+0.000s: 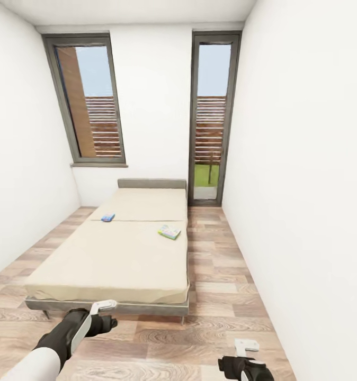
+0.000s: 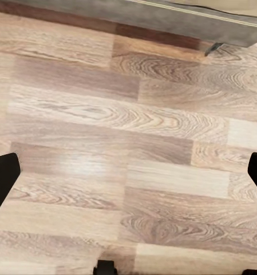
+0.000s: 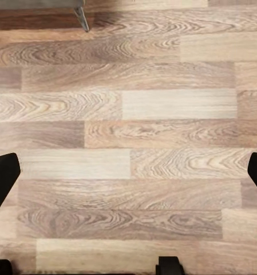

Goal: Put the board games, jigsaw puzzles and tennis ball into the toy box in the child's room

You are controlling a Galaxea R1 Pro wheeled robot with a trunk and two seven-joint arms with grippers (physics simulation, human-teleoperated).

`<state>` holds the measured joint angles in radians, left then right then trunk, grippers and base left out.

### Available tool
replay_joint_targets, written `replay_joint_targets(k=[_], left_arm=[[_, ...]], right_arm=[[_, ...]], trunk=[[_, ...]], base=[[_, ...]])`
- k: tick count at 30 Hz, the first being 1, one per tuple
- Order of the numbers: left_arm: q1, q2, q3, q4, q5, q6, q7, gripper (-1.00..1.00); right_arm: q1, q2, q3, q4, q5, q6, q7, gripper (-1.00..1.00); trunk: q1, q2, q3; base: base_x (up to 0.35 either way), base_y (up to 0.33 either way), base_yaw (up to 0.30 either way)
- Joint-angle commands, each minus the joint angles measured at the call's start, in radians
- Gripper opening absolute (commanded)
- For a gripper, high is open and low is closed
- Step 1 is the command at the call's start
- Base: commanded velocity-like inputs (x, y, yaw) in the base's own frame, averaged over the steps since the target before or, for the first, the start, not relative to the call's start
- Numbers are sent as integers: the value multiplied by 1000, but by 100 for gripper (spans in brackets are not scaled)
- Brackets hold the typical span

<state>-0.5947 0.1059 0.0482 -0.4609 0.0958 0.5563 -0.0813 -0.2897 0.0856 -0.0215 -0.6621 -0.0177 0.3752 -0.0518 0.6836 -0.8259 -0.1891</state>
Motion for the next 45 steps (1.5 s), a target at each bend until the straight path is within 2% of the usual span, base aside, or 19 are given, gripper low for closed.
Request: replay_joint_targets(k=[1,8,26,33,38,45], left_arm=[[-1,-2,1,-2,8,6,0,100],[-1,-4,2,-3,7,8,0,100],[-1,-9,-4,-5,4,8,3,100],[-1,-10,-3,-13,5,14,2,100],[-1,-9,-2,-77,5,24,2,100],[-1,-9,-2,-89,5,25,2,100]], right_arm=[[0,-1,-9,-2,-2,5,-2,100],[0,-3,-29,-2,-2,3,-1,100],[6,-11,-29,4,-2,-7,0,100],[7,-12,-29,5,-2,-46,-1,100],[8,-13,-29,6,-2,-56,-2,100],[9,-13,-29,6,-2,-58,-2,100]], trunk=[[0,-1,-2],[0,-1,-2],[0,-1,-2],[0,-1,-2],[-19,34,14],[-46,83,36]], base=[[9,0,287],[188,0,163],[329,0,7],[177,0,0],[22,0,0],[2,0,0]])
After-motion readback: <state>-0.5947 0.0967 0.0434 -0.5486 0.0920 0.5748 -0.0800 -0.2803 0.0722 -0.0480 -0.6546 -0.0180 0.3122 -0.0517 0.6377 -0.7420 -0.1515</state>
